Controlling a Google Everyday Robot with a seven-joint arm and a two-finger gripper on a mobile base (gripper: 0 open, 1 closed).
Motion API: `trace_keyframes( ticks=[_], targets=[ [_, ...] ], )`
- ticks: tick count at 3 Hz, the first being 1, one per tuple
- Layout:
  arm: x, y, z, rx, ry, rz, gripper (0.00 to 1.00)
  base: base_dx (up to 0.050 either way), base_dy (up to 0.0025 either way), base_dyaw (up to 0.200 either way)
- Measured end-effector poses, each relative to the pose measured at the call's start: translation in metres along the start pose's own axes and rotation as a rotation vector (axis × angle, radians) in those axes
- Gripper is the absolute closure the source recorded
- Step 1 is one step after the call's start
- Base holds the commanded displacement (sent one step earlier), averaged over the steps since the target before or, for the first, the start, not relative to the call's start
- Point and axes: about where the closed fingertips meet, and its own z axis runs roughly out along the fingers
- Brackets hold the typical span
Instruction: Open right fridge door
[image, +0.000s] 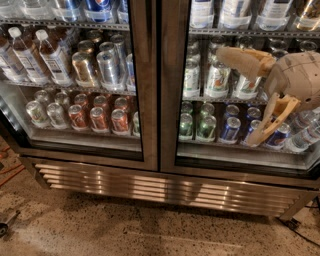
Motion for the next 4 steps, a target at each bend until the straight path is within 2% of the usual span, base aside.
trace_keyframes(
  ticks=[2, 3, 4],
  targets=[
    [-0.0025, -0.0027, 0.0020, 0.015, -0.003, -0.002, 0.00, 0.000, 0.00000, 0.000],
    [-0.0066, -0.0092, 0.0000, 0.121, 0.011, -0.020, 0.00, 0.000, 0.00000, 0.000],
    [-0.0066, -0.0092, 0.0000, 0.121, 0.011, -0.019, 0.00, 0.000, 0.00000, 0.000]
  ],
)
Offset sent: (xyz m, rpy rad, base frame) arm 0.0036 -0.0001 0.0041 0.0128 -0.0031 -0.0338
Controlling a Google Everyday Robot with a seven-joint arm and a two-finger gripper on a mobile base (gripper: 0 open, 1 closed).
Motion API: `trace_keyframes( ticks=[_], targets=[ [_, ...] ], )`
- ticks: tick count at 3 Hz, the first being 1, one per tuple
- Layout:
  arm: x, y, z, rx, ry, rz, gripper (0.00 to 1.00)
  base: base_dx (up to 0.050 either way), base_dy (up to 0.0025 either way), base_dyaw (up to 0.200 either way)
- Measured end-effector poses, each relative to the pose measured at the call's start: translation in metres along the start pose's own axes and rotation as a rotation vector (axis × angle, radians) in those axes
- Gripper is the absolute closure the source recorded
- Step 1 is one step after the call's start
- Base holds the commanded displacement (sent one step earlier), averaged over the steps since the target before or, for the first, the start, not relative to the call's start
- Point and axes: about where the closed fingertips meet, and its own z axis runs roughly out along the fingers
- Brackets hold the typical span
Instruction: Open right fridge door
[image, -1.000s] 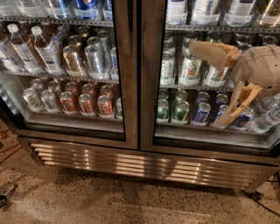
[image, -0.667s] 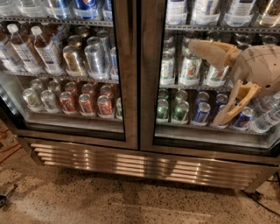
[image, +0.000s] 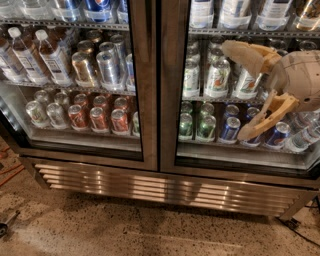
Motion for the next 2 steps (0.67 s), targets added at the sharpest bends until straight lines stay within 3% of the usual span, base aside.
trace_keyframes(
  ticks=[1, 2],
  targets=[
    [-0.003, -0.011, 0.003, -0.005, -0.014, 0.046, 0.00, 0.000, 0.00000, 0.000],
    [0.002, -0.042, 0.008, -0.006, -0.020, 0.153, 0.00, 0.000, 0.00000, 0.000]
  ],
)
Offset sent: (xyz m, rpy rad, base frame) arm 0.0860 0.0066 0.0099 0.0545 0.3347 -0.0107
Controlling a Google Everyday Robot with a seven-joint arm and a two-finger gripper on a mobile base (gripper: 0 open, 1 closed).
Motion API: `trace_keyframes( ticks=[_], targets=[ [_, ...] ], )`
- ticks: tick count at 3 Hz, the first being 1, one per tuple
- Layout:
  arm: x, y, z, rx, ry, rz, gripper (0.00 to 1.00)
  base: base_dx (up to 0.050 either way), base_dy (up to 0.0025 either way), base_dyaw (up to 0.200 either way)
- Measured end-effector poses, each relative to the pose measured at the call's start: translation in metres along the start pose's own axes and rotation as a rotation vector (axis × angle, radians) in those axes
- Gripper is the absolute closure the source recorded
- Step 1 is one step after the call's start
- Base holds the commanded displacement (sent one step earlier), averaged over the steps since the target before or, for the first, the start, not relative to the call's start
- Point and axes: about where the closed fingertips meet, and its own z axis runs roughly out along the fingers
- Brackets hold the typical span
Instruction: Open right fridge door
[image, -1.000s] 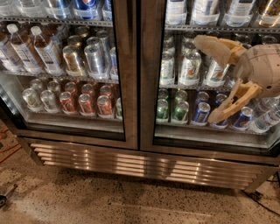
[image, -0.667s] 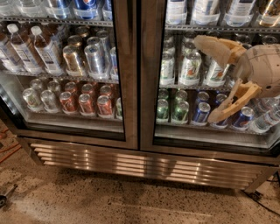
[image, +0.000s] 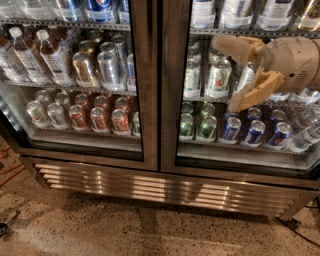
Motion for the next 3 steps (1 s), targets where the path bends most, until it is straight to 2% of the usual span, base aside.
trace_keyframes(
  ticks=[1, 2, 3],
  targets=[
    [-0.002, 0.000, 0.004, -0.007, 0.000, 0.027, 0.00, 0.000, 0.00000, 0.000],
    [-0.003, 0.000, 0.005, -0.007, 0.001, 0.027, 0.00, 0.000, 0.00000, 0.000],
    [-0.003, -0.014, 0.008, 0.064, 0.026, 0.025, 0.00, 0.000, 0.00000, 0.000]
  ],
)
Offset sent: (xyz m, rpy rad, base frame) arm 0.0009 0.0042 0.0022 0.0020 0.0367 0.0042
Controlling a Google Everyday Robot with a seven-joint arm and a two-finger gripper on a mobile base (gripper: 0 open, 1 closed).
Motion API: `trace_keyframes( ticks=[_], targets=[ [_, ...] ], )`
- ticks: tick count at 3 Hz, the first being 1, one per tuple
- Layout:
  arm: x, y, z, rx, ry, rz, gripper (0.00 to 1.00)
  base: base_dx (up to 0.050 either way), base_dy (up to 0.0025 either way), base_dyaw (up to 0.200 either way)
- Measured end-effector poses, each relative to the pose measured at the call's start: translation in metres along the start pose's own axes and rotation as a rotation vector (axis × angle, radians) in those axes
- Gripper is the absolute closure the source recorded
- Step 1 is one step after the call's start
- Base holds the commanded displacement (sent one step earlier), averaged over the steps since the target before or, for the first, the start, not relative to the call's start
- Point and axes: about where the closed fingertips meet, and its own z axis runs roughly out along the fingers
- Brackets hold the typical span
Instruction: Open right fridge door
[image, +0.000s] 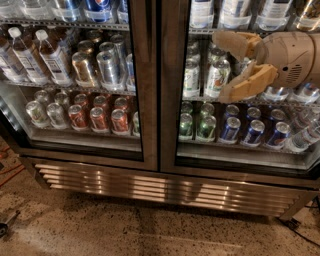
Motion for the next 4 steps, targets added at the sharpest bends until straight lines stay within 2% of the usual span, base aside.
trace_keyframes(
  ticks=[1, 2, 3, 4],
  targets=[
    [0.001, -0.017, 0.005, 0.087, 0.040, -0.006, 0.00, 0.000, 0.00000, 0.000],
    [0.004, -0.020, 0.015, 0.087, 0.055, 0.004, 0.00, 0.000, 0.00000, 0.000],
    [0.005, -0.024, 0.058, 0.076, 0.117, -0.003, 0.00, 0.000, 0.00000, 0.000],
    [0.004, -0.024, 0.058, 0.075, 0.117, -0.004, 0.00, 0.000, 0.00000, 0.000]
  ],
)
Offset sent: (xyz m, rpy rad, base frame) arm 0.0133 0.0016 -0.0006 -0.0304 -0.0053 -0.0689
